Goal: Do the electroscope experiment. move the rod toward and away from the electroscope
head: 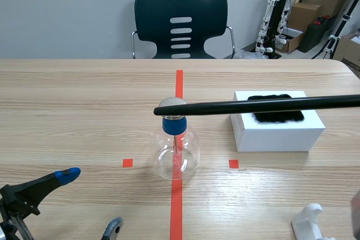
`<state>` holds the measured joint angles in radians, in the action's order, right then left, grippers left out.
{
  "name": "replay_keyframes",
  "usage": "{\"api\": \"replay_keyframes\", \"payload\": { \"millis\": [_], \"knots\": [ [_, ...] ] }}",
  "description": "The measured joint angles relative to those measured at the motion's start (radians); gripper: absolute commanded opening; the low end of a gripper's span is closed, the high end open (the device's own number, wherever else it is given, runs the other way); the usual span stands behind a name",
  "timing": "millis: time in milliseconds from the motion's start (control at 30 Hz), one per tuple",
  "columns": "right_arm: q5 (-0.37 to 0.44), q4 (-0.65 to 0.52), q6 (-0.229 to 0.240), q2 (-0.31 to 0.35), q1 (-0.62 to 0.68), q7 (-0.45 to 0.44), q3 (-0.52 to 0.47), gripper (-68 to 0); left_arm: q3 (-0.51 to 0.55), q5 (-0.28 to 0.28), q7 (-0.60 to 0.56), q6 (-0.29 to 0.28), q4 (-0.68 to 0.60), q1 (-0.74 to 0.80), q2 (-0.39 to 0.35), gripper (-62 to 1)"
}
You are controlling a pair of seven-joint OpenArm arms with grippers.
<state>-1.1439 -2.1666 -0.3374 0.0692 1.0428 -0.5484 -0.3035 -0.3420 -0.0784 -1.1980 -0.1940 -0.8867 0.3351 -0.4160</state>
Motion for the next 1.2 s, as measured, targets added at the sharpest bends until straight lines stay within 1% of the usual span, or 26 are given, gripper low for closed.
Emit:
{"api": "replay_keyframes", "payload": {
  "millis": [900,1033,1067,1133,1200],
  "knots": [
    [0.000,0.000,0.000,0.000,0.000,0.005,0.000,-66.5,0.000,0.000,0.000,0.000,0.000,0.000,0.000,1.4],
    [0.012,0.000,0.000,0.005,0.000,0.044,0.000,-66.5,0.000,0.000,0.000,0.000,0.000,0.000,0.000,1.4],
    [0.016,0.000,-0.006,0.010,0.000,0.053,0.000,-66.5,0.000,0.000,0.000,0.000,0.000,0.000,0.000,1.4],
    [0.042,0.000,-0.007,0.029,0.000,0.071,0.000,-66.5,0.000,0.000,0.000,0.000,0.000,0.000,0.000,1.4],
    [0.050,0.000,-0.007,0.059,0.000,0.110,-0.003,-66.5,0.000,0.000,0.000,0.000,0.000,0.000,0.000,1.4]
  ]
}}
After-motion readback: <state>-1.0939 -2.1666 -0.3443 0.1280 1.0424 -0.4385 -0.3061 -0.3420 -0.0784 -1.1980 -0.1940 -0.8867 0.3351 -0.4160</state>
